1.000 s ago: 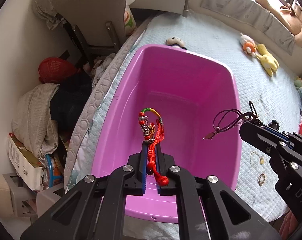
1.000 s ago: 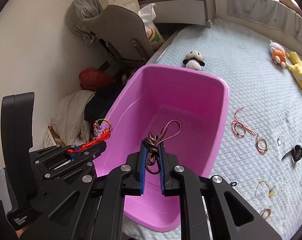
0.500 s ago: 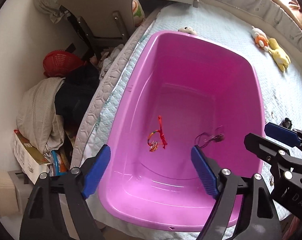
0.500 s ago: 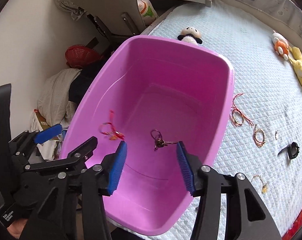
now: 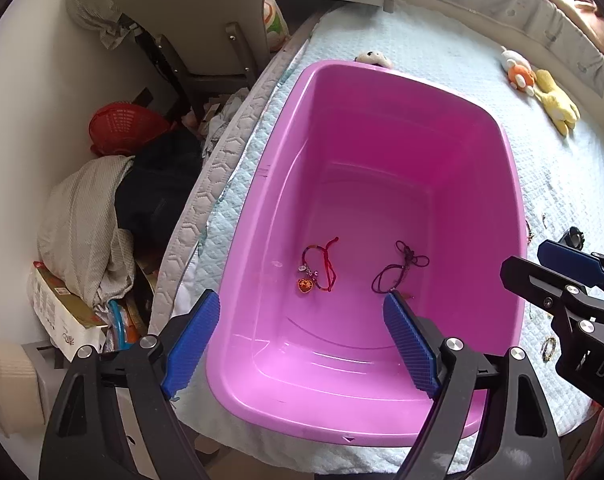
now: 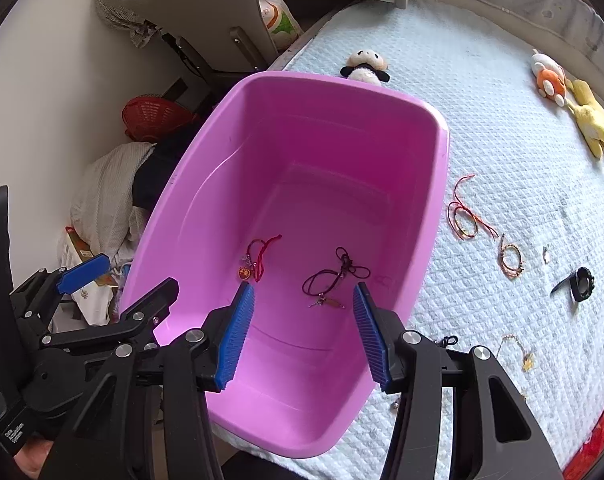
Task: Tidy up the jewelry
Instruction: 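Open the left tool over the tub while the right tool opens, dropping both pieces, then move both open tools back over the remaining jewelry on the bed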
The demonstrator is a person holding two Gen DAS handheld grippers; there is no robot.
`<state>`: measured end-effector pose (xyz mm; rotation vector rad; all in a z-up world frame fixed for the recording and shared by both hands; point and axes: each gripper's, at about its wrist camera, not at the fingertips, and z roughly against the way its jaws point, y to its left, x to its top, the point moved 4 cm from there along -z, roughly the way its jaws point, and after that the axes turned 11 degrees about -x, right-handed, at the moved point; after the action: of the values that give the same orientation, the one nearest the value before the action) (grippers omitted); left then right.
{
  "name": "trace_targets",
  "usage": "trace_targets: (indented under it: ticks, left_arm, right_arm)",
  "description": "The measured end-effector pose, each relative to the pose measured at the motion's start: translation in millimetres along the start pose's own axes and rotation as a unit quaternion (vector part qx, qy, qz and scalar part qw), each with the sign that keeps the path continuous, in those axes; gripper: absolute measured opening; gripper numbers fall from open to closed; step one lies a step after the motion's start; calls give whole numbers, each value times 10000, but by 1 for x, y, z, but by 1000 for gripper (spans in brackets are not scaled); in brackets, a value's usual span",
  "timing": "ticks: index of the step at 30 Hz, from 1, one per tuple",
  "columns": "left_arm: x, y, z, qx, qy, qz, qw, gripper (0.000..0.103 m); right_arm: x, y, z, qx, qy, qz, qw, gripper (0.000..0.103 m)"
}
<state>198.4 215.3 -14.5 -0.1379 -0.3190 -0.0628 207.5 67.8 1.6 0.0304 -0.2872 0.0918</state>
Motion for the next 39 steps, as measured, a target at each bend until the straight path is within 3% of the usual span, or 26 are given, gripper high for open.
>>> trace_targets:
  ticks: [23,31,39]
  left_arm:
    - [-19,-17,56,-84,-280,-380,9988,82]
    - [-34,-51,61,-329,-260,-580,9974,82]
    - [-62,-109,65,-543,-328,-787,9949,82]
  right_arm:
    - [-29,-16,53,106,-354,-466,9982,52]
    - [-63,-46,66,-160,-384,-742,9964,56]
    - [-125,-109,82,-383,-365,-1120,9923,57]
